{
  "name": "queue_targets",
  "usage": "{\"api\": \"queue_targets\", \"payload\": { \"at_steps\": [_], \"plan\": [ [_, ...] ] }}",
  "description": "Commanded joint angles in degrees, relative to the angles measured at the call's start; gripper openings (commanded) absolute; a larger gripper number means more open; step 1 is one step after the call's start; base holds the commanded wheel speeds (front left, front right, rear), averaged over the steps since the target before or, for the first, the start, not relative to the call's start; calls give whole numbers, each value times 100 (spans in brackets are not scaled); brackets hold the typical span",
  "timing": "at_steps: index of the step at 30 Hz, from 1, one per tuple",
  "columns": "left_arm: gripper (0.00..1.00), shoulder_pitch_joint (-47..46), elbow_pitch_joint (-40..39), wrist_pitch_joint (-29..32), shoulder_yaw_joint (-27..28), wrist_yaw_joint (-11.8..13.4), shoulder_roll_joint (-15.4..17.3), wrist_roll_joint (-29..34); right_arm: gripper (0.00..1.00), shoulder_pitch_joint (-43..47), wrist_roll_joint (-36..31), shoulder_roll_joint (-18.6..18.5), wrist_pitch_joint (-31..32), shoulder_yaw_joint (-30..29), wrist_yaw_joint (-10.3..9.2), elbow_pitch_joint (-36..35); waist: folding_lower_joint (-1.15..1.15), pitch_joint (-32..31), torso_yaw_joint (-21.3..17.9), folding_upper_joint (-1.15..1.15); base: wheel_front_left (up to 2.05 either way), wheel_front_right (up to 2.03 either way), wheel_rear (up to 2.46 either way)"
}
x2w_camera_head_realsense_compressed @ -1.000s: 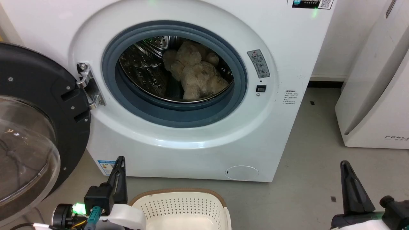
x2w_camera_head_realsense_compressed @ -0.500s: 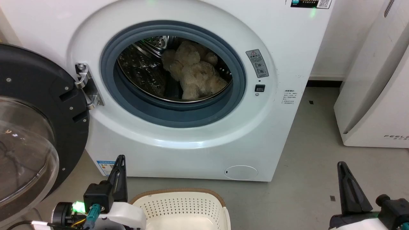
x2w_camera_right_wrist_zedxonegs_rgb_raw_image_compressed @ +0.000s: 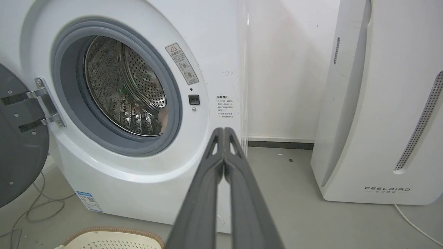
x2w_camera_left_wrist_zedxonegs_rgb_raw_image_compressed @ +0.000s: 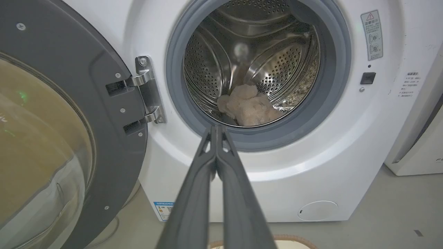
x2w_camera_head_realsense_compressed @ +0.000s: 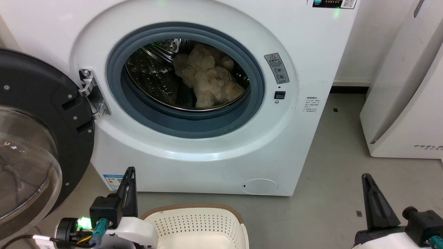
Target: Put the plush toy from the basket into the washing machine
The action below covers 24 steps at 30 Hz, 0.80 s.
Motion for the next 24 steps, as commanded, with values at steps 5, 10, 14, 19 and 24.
{"api": "queue_targets", "payload": {
  "at_steps": [5,10,14,19,24],
  "plan": [
    [0,72,-91,77,31,-51,-44,53,0,-100,-82,-1,83,30,-1,29,0,2,-13,0,0,0,0],
    [0,83,-134,136,48,-73,-58,65,0,-122,-118,-1,142,43,-2,35,0,5,-26,0,0,0,0],
    [0,92,-167,182,62,-91,-69,75,0,-140,-146,-1,189,54,-2,40,0,7,-36,0,0,0,0],
    [0,103,-210,241,79,-113,-83,88,0,-163,-183,-1,248,67,-2,47,0,9,-49,0,0,0,0],
    [0,114,-252,300,97,-136,-97,100,0,-186,-219,-1,307,81,-2,53,0,12,-62,0,0,0,0]
  ]
}}
